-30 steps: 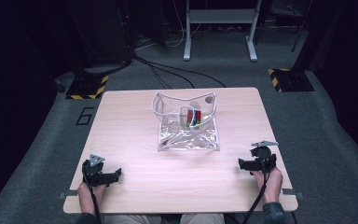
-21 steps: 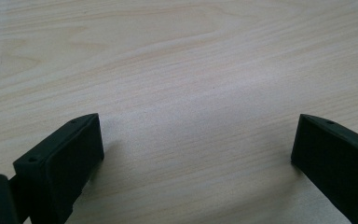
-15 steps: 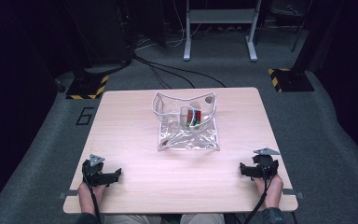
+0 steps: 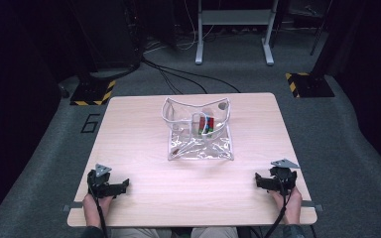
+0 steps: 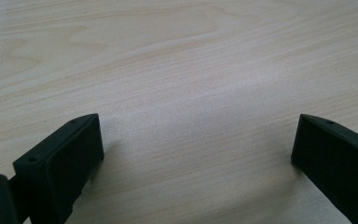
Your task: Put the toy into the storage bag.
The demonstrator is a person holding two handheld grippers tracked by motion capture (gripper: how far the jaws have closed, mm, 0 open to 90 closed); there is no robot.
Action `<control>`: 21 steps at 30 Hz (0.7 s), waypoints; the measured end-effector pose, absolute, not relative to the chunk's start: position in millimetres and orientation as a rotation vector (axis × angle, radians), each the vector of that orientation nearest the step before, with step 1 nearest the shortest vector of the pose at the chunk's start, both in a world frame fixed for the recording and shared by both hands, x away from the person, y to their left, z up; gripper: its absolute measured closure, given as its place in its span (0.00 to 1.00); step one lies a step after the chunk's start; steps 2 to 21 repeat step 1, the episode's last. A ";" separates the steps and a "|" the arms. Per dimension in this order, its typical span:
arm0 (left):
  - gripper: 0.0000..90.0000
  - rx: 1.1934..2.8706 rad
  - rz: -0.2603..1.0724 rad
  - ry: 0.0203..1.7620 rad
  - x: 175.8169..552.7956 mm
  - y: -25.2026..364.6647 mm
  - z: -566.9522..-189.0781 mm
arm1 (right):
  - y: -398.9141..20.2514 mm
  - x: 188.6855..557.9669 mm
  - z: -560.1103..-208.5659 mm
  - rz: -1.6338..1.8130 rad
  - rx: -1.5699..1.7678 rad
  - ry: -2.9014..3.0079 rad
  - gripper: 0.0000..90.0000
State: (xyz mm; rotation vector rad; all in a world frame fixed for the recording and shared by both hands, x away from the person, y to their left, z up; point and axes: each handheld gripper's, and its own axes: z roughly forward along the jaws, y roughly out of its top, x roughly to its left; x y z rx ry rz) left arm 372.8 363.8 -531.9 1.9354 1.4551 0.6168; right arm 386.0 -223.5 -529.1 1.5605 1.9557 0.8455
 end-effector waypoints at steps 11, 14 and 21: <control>0.02 1.935 0.619 1.453 372.9 363.7 -531.9 | -223.5 385.8 -529.1 0.844 1.560 1.958 0.06; 0.02 1.935 0.619 1.453 372.9 363.7 -531.9 | -223.5 385.8 -529.1 0.844 1.560 1.958 0.06; 0.02 1.935 0.619 1.453 372.9 363.7 -531.9 | -223.5 385.8 -529.1 0.844 1.560 1.958 0.06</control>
